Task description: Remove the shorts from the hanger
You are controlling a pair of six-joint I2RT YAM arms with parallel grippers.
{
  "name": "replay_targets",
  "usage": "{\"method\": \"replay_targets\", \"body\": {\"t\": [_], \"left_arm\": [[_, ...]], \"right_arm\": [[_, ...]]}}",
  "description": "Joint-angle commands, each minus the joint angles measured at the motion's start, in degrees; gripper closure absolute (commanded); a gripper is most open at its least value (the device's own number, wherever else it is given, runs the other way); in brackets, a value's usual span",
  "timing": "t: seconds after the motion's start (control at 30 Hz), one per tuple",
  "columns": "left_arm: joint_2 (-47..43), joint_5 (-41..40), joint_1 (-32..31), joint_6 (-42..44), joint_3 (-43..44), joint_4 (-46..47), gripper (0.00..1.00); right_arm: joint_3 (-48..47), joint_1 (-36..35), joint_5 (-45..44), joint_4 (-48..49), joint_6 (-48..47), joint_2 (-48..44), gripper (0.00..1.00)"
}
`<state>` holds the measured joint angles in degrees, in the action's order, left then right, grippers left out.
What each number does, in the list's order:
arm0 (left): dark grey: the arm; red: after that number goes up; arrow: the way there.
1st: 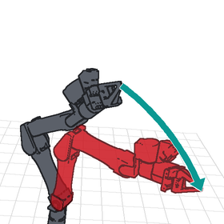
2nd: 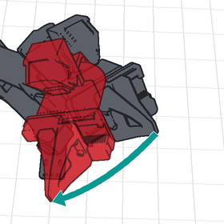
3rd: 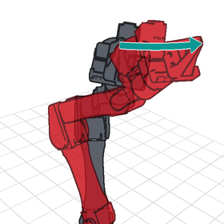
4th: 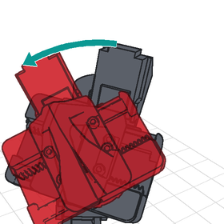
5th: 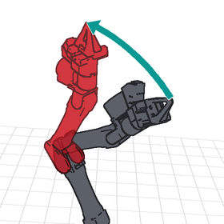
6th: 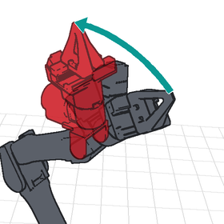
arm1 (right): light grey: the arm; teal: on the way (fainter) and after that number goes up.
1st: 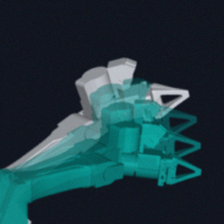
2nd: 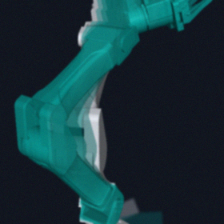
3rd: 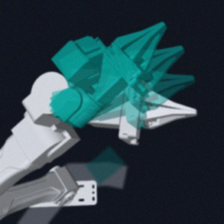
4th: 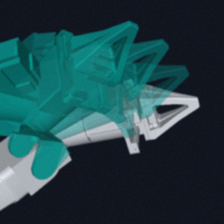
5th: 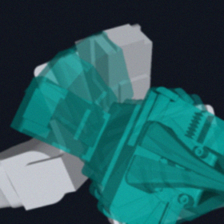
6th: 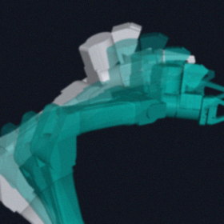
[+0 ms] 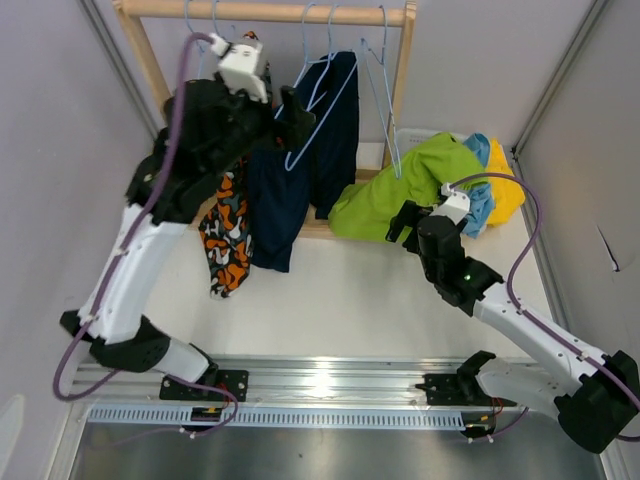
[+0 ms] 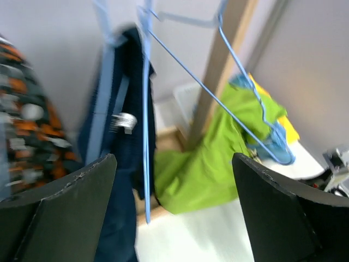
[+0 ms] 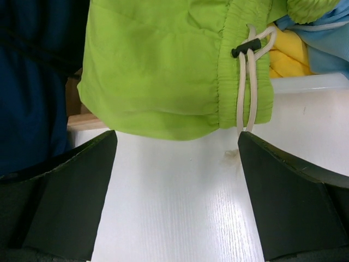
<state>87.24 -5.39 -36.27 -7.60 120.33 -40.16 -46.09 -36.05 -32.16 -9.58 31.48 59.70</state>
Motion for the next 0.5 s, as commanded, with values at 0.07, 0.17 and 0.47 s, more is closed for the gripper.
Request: {"method": "replay_targets", "body": {"t": [0.07,0.17,0.47], "left_arm": [[-3.1,-5.9,1.9,4.8,0.2,-2.2,0.06],[-3.0,-6.2,3.0,5.5,0.1,-1.2,0.04],[6.6,-2.1,8.5,5.6,8.3,-1.6,0.04]], "right_arm": [[0.9,-3.0,-4.8,-1.7,0.6,-3.4,0.00],[1.1,-4.8,-6.9,-3.5,0.6,-5.1,0.00],[3.6,-5.9,-8.4,-7.7,0.6,-10.5,0.00]]}}
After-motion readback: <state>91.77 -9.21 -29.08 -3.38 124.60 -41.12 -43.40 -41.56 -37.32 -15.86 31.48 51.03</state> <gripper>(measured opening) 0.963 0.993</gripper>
